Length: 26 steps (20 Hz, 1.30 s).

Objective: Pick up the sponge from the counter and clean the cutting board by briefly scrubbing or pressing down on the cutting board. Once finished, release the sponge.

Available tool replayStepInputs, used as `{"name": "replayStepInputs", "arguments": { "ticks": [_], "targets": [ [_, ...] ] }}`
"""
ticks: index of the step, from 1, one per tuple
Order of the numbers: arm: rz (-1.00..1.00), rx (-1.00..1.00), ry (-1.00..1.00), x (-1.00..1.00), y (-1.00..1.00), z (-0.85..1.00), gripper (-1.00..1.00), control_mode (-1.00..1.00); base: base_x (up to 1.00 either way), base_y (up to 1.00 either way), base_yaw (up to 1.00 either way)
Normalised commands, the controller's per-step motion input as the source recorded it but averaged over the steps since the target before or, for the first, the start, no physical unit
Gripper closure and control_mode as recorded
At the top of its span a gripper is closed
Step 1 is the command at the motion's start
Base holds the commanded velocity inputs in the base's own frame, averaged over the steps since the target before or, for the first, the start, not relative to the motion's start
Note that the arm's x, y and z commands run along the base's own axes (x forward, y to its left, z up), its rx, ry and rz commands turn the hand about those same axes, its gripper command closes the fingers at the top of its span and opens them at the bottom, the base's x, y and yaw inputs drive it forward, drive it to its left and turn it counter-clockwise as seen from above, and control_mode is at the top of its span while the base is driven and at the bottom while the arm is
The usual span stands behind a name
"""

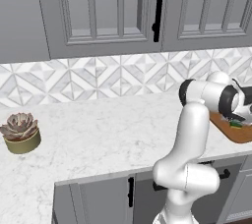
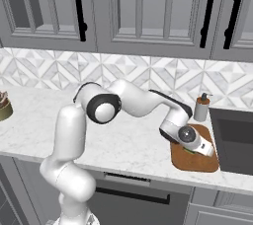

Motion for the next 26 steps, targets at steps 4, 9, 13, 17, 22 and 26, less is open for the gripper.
{"name": "replayStepInputs", "arguments": {
  "ticks": [4, 9, 13, 17, 22, 26],
  "targets": [
    [0.00, 0.00, -0.01, 0.02, 0.36, 0.05, 1.00, -1.00, 0.00, 0.00, 0.00],
    [0.00, 0.00, 0.05, -0.10, 0.22, 0.70, 1.00, -1.00, 0.00, 0.00, 0.00],
    [0.03, 0.00, 0.11, 0.00, 0.20, 0.94, 1.00, -1.00, 0.00, 0.00, 0.00],
    [0.08, -0.01, 0.10, -0.07, 0.48, 0.24, 1.00, -1.00, 0.00, 0.00, 0.00],
    [0.10, 0.00, 0.07, -0.01, 0.60, -0.11, 1.00, -1.00, 0.00, 0.00, 0.00],
    [0.06, 0.01, 0.07, 0.00, 0.61, -0.18, 1.00, -1.00, 0.00, 0.00, 0.00]
  ]
}}
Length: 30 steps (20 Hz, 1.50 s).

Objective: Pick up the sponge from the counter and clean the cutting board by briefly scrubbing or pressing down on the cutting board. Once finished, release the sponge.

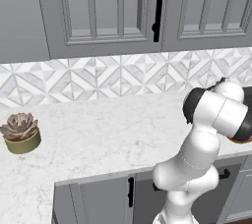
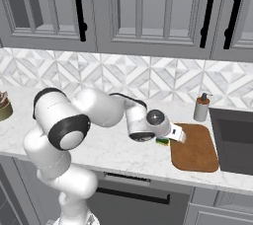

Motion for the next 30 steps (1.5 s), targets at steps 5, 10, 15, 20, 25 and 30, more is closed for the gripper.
{"name": "replayStepInputs", "arguments": {
  "ticks": [5, 10, 15, 20, 25, 30],
  "targets": [
    [0.06, 0.03, 0.13, 0.00, 0.60, -0.12, 1.00, -1.00, 0.00, 0.00, 0.00],
    [0.11, 0.01, 0.12, 0.07, 0.27, -0.03, 1.00, -1.00, 0.00, 0.00, 0.00],
    [0.13, 0.00, 0.10, 0.50, 0.00, -0.15, 1.00, -1.00, 0.00, 0.00, 0.00],
    [0.11, 0.00, 0.07, 0.41, 0.00, -0.29, 1.00, -1.00, 0.00, 0.00, 0.00],
    [0.09, 0.00, 0.00, 0.01, 0.00, -0.34, -1.00, -1.00, 0.00, 0.00, 0.00],
    [0.06, 0.00, 0.00, 0.00, 0.00, -0.16, -1.00, -1.00, 0.00, 0.00, 0.00]
  ]
}}
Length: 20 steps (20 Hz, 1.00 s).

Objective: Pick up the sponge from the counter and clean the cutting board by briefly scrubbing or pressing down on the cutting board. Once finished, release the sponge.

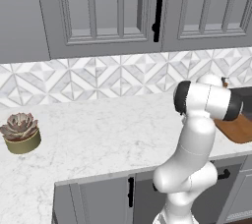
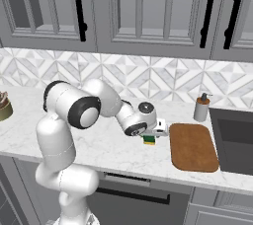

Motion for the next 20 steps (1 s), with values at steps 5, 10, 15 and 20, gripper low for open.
{"name": "replayStepInputs", "arguments": {
  "ticks": [5, 10, 15, 20],
  "targets": [
    [0.01, 0.00, 0.00, 0.00, 0.00, 0.02, -1.00, -1.00, 0.00, 0.00, 0.00],
    [0.00, 0.00, 0.00, -0.18, 0.00, 0.42, -1.00, -1.00, 0.00, 0.00, 0.00],
    [0.00, 0.00, 0.00, -0.43, 0.00, 0.78, -1.00, -1.00, 0.00, 0.00, 0.00],
    [0.00, 0.00, 0.00, -0.35, 0.03, 0.88, -1.00, -1.00, 0.00, 0.00, 0.00]
  ]
}}
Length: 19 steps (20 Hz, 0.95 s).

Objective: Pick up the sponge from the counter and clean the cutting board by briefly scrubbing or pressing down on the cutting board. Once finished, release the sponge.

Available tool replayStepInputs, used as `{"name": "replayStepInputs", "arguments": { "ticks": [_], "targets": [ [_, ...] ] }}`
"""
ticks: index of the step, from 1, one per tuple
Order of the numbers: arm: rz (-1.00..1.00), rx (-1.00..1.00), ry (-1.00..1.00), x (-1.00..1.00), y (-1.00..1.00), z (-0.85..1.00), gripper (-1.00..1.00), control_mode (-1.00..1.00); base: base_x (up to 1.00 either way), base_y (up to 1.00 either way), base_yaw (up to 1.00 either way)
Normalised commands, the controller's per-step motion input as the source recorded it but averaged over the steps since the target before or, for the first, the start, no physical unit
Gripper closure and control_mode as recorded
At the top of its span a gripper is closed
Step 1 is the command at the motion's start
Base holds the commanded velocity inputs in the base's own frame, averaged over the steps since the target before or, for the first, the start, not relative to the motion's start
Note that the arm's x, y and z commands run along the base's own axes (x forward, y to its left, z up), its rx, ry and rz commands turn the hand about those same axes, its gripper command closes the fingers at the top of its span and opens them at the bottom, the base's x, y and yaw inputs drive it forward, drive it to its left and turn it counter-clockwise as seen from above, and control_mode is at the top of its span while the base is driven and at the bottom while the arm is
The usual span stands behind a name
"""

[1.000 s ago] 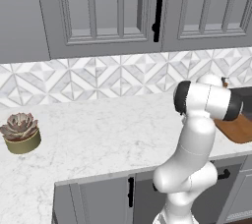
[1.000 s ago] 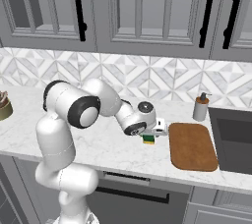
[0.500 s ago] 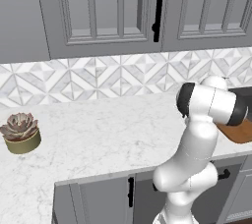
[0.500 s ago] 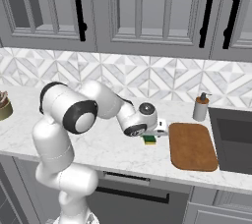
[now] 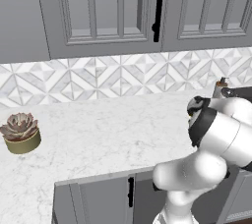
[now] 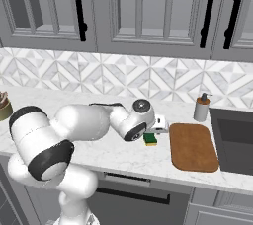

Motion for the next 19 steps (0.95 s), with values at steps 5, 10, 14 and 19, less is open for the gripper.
{"name": "replayStepInputs", "arguments": {
  "ticks": [5, 10, 14, 19],
  "targets": [
    [0.00, 0.00, -0.01, -0.38, 0.01, 0.68, -1.00, -1.00, 0.00, 0.00, 0.00],
    [0.00, 0.00, -0.06, -0.41, 0.00, 0.10, -1.00, -1.00, 0.00, 0.00, 0.00],
    [0.00, 0.00, -0.09, -0.57, 0.00, 0.00, -1.00, -1.00, 0.00, 0.00, 0.00],
    [0.00, 0.00, -0.10, -0.62, 0.00, 0.09, -1.00, -1.00, 0.00, 0.00, 0.00]
  ]
}}
